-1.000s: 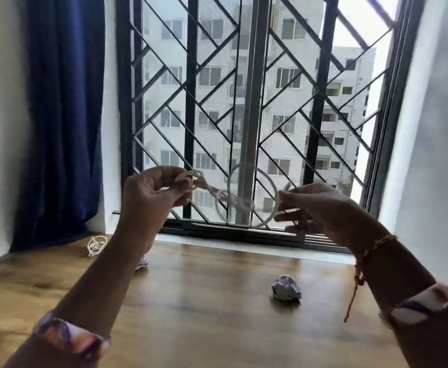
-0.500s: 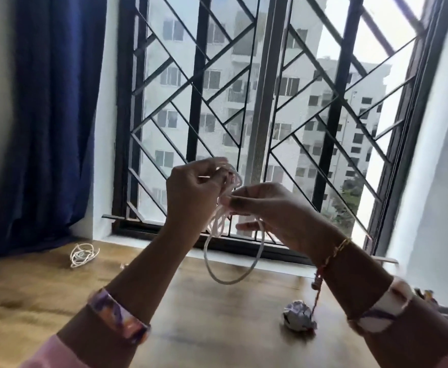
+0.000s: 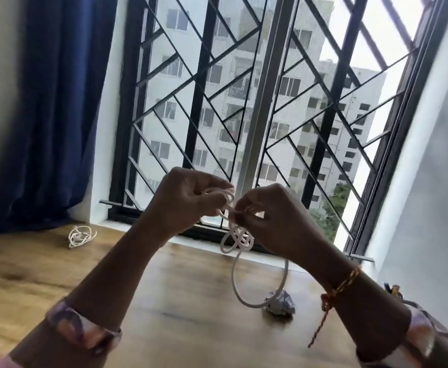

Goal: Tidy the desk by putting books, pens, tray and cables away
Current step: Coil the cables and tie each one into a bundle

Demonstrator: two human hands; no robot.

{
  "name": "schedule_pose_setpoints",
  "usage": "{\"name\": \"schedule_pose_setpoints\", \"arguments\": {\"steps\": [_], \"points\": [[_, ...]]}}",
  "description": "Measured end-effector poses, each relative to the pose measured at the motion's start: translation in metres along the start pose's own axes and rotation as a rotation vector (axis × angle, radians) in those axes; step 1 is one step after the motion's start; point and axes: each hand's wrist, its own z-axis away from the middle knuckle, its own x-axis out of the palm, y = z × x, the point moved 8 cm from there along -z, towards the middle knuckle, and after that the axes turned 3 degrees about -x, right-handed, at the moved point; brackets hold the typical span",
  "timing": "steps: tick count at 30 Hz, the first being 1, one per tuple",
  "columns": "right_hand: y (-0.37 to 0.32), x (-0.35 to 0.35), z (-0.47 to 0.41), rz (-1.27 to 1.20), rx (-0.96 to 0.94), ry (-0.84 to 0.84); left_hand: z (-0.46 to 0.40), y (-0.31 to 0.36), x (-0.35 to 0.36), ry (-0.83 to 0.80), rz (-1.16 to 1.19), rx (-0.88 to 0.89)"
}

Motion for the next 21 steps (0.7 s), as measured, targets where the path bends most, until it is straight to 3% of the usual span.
{"name": "schedule_pose_setpoints", "arguments": {"steps": [2,6,9,12,14,17,21], "points": [[-0.003,-0.003,0.012,-0.087,0.021,-0.034,0.012,-0.006,-0.007,0.049,0.165,-0.094],[-0.004,-0.029,0.039,-0.632,0.189,0.016,0.038,-0.037,-0.059,0.428,0.031,-0.138],[0.012,-0.051,0.050,-0.950,0.310,0.164,0.059,-0.057,-0.088,0.535,-0.278,-0.131],[0.058,-0.085,0.051,-1.194,0.475,0.470,0.090,-0.083,-0.130,0.661,-0.652,-0.228],[0.091,-0.102,0.049,-1.259,0.552,0.624,0.121,-0.116,-0.169,0.730,-0.721,-0.473],[0.119,-0.095,0.031,-1.208,0.579,0.636,0.143,-0.152,-0.189,0.684,-0.600,-0.745],[0.126,-0.045,-0.005,-1.162,0.627,0.518,0.124,-0.160,-0.177,0.597,-0.522,-0.751]]}}
